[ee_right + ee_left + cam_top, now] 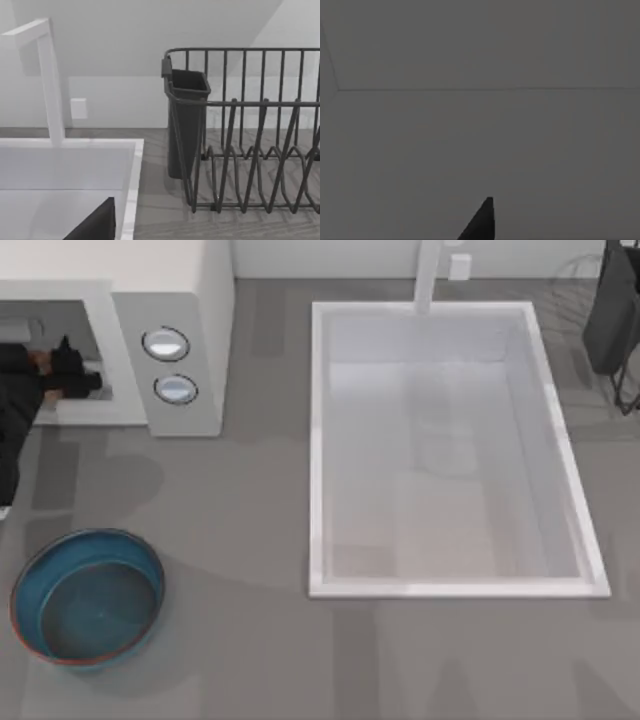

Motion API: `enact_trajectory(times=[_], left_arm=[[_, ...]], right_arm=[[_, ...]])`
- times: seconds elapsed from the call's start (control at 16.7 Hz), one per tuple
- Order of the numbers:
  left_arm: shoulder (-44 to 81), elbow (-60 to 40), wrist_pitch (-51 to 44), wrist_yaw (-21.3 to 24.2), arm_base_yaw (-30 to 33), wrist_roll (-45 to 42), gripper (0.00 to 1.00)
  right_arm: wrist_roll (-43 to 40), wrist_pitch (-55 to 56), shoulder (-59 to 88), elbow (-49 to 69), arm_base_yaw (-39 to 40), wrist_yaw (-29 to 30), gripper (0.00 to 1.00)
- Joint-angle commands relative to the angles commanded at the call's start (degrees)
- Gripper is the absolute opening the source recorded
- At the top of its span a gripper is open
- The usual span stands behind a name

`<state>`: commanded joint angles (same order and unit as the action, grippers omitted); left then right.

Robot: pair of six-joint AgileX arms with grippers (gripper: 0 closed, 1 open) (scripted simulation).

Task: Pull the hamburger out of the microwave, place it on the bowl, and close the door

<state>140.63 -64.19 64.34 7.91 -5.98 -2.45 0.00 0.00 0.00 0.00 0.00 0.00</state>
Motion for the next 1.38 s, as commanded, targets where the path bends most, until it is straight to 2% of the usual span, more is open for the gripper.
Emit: enact_trajectory(times=[0.18,0.36,0.72,1.02,1.38], left_arm=[[-4.6,13.3,7.8,0.8,-0.9,-0.2,0.0],[-8.3,22.5,14.1,1.4,-1.6,-0.4,0.0],[-10.2,26.2,17.1,1.7,-1.9,-0.5,0.0],[-13.7,25.8,13.4,1.7,-1.5,-0.5,0.0],[-27.6,25.8,-0.6,1.5,-1.6,-0.6,0.0]], right_arm=[[0.0,0.0,0.0,0.0,0.0,0.0,1.0],[0.0,0.0,0.0,0.0,0.0,0.0,1.0],[0.0,0.0,0.0,0.0,0.0,0.0,1.0],[0.0,0.0,0.0,0.0,0.0,0.0,1.0],[0.0,0.0,0.0,0.0,0.0,0.0,1.0]])
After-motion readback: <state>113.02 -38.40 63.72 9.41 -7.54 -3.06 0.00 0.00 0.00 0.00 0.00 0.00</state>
